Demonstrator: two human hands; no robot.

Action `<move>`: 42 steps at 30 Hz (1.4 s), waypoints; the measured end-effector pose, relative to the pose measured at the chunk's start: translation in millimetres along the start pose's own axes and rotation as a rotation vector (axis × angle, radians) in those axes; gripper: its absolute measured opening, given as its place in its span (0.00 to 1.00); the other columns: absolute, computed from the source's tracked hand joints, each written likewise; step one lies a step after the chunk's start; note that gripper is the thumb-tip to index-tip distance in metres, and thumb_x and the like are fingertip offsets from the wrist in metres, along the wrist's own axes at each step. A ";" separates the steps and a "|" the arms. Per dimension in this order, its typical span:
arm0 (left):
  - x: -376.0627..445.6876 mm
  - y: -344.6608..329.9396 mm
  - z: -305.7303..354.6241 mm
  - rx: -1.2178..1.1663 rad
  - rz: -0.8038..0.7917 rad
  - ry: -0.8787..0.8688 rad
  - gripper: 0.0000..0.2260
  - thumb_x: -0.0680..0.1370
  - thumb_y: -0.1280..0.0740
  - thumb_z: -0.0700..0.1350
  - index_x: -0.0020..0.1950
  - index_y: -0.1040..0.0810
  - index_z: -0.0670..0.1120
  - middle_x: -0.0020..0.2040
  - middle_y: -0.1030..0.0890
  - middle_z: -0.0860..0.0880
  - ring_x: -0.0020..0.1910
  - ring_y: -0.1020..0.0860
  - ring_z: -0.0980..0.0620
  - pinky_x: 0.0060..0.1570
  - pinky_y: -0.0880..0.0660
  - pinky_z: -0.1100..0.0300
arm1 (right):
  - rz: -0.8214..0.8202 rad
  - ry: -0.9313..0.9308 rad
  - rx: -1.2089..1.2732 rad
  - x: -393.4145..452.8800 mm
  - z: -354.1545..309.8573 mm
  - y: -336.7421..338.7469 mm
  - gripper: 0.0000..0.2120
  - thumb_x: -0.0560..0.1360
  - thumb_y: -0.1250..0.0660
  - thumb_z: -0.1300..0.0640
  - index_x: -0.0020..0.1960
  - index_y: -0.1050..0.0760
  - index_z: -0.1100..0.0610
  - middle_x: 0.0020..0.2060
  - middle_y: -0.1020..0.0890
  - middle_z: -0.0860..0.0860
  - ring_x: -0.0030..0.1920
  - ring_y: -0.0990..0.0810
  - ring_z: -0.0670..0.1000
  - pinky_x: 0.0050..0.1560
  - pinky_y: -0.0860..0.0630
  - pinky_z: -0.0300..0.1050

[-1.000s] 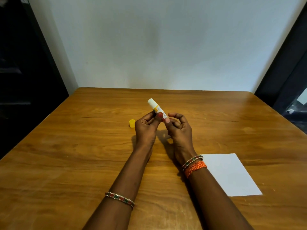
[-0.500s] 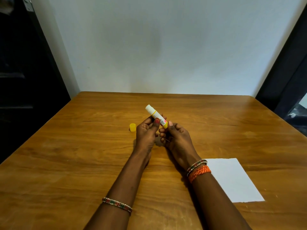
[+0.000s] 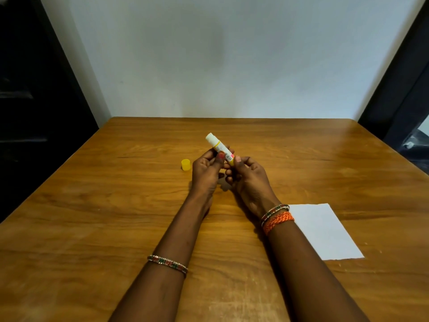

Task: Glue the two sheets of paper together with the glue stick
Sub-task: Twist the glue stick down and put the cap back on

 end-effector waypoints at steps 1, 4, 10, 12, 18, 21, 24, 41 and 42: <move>0.5 0.3 -0.2 0.010 0.012 -0.007 0.08 0.79 0.38 0.41 0.52 0.21 0.50 0.42 0.17 0.53 0.33 0.24 0.58 0.33 0.29 0.59 | 0.008 0.036 -0.032 0.0 -0.3 0.3 0.01 0.78 0.38 0.63 0.48 0.30 0.60 0.34 0.21 0.55 0.30 0.24 0.46 0.34 0.24 0.38; -0.3 1.0 0.5 0.035 0.077 -0.015 0.11 0.78 0.36 0.42 0.57 0.21 0.42 0.39 0.16 0.52 0.27 0.26 0.64 0.27 0.34 0.66 | 0.062 0.151 -0.199 0.9 -0.5 2.1 0.09 0.73 0.34 0.69 0.44 0.30 0.58 0.36 0.19 0.55 0.33 0.21 0.45 0.37 0.23 0.39; -1.2 1.0 1.7 0.004 0.137 0.003 0.12 0.74 0.30 0.43 0.56 0.21 0.42 0.44 0.17 0.46 0.29 0.24 0.64 0.32 0.30 0.67 | 0.025 0.015 -0.004 -2.9 -4.7 -2.1 0.03 0.76 0.36 0.64 0.48 0.29 0.59 0.36 0.20 0.55 0.35 0.22 0.49 0.38 0.22 0.40; -0.7 0.8 2.1 -0.004 0.121 0.004 0.11 0.73 0.30 0.43 0.55 0.21 0.43 0.38 0.18 0.52 0.30 0.24 0.64 0.35 0.30 0.63 | -0.001 -0.043 0.045 -4.5 -6.1 -2.8 0.05 0.79 0.40 0.58 0.50 0.29 0.60 0.34 0.21 0.55 0.32 0.22 0.47 0.36 0.22 0.39; -2.1 -1.4 1.4 0.032 0.032 -0.009 0.08 0.76 0.33 0.46 0.53 0.20 0.47 0.39 0.20 0.49 0.39 0.27 0.52 0.37 0.31 0.56 | 0.011 0.010 -0.016 -4.6 -10.1 1.6 0.04 0.78 0.38 0.58 0.50 0.30 0.58 0.33 0.21 0.54 0.33 0.23 0.47 0.35 0.22 0.39; -2.7 -1.0 3.1 0.071 0.078 0.004 0.07 0.76 0.33 0.47 0.52 0.20 0.49 0.32 0.21 0.56 0.33 0.27 0.59 0.34 0.32 0.60 | 0.042 0.075 -0.118 -5.3 -10.7 3.2 0.04 0.76 0.35 0.63 0.49 0.30 0.58 0.38 0.20 0.56 0.37 0.21 0.48 0.40 0.23 0.41; -2.4 -2.0 4.5 0.067 0.103 0.012 0.05 0.77 0.34 0.46 0.51 0.21 0.49 0.25 0.22 0.61 0.25 0.27 0.66 0.33 0.33 0.62 | 0.085 0.183 -0.316 -6.9 -10.5 2.0 0.07 0.73 0.32 0.65 0.47 0.29 0.56 0.41 0.19 0.56 0.41 0.20 0.48 0.39 0.24 0.40; -0.5 -1.4 9.1 -0.006 0.122 -0.070 0.10 0.75 0.33 0.42 0.54 0.20 0.40 0.42 0.19 0.52 0.35 0.22 0.69 0.34 0.29 0.76 | 0.052 0.475 -0.728 -10.9 -15.8 -4.7 0.07 0.75 0.33 0.58 0.44 0.32 0.55 0.37 0.21 0.49 0.37 0.24 0.39 0.38 0.30 0.32; -0.5 -1.7 8.7 -0.004 0.128 -0.072 0.10 0.75 0.32 0.42 0.55 0.20 0.39 0.41 0.19 0.52 0.34 0.22 0.69 0.33 0.29 0.76 | 0.071 0.567 -0.933 -11.4 -15.0 -3.6 0.08 0.75 0.32 0.59 0.43 0.33 0.54 0.38 0.23 0.47 0.39 0.25 0.40 0.41 0.32 0.35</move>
Point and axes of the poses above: each hand's wrist, its own x-axis towards the middle knuckle, its own y-axis out of the back of the hand, z = x × y, the point moved 1 cm from there along x, towards the middle knuckle
